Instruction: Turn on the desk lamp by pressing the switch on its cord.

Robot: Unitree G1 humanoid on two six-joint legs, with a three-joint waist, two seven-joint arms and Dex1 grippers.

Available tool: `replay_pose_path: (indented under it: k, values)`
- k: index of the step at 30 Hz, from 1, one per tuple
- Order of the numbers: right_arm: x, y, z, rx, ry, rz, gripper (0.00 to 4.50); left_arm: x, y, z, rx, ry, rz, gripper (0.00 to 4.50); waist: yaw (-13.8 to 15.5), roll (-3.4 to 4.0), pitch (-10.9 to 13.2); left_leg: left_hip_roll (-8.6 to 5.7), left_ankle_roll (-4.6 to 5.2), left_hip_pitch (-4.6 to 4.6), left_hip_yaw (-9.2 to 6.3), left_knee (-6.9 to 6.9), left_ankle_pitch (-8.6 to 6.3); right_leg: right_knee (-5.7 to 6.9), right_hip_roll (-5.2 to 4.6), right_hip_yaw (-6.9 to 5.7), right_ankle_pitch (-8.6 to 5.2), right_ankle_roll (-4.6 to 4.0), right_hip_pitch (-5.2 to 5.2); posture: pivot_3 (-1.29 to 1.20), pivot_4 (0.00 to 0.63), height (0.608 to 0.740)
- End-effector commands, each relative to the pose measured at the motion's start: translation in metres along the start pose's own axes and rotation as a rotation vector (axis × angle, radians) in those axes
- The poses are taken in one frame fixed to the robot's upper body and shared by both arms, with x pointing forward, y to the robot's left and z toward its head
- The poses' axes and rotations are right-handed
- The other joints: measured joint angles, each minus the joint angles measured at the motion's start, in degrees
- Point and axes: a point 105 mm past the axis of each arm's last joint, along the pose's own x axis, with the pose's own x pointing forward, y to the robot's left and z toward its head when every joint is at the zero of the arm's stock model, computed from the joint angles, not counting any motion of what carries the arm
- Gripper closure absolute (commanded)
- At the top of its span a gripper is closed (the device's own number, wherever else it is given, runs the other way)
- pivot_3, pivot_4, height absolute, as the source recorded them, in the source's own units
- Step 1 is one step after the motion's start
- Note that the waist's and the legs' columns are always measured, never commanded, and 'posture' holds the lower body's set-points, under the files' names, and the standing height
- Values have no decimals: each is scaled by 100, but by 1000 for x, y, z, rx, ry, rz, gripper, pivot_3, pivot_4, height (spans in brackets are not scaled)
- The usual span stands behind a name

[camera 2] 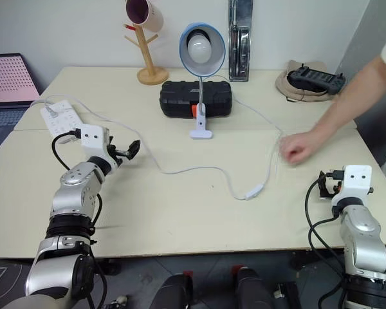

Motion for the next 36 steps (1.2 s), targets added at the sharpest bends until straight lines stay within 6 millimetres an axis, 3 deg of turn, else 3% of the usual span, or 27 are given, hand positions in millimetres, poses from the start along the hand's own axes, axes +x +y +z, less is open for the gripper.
replay_pose_path:
  k: [1,11,16,25,30,36]
  values:
    - [-3,-7,11,0,-45,-30,0,-1,5,18,20,-49,5,14,0,0,0,0,0,0,0,0,0,0,0,0,0,0,0,0,150,740]
    - [-4,-4,12,-13,-39,-11,0,-2,4,21,30,-59,-20,14,-1,0,0,0,0,0,-1,0,0,0,0,-1,0,0,0,0,150,740]
    - [-12,-7,15,-38,-30,31,0,0,-21,28,54,-60,-149,14,0,0,0,0,0,-1,0,0,0,0,0,0,0,0,0,0,150,740]
    - [-57,37,29,-50,-3,494,0,-20,-97,52,171,12,-697,14,-10,0,0,0,0,-1,-2,0,0,-2,2,-1,-1,0,1,0,150,740]
    - [-115,72,26,-65,91,893,0,-51,-163,52,324,72,-1091,14,6,3,0,2,0,1,-6,-5,0,-6,6,-4,-6,-4,6,0,150,740]
    - [-136,92,21,-82,132,957,0,-56,-203,38,363,79,-1242,14,-19,2,0,2,0,4,-3,4,-1,-11,5,2,-4,2,13,0,150,740]
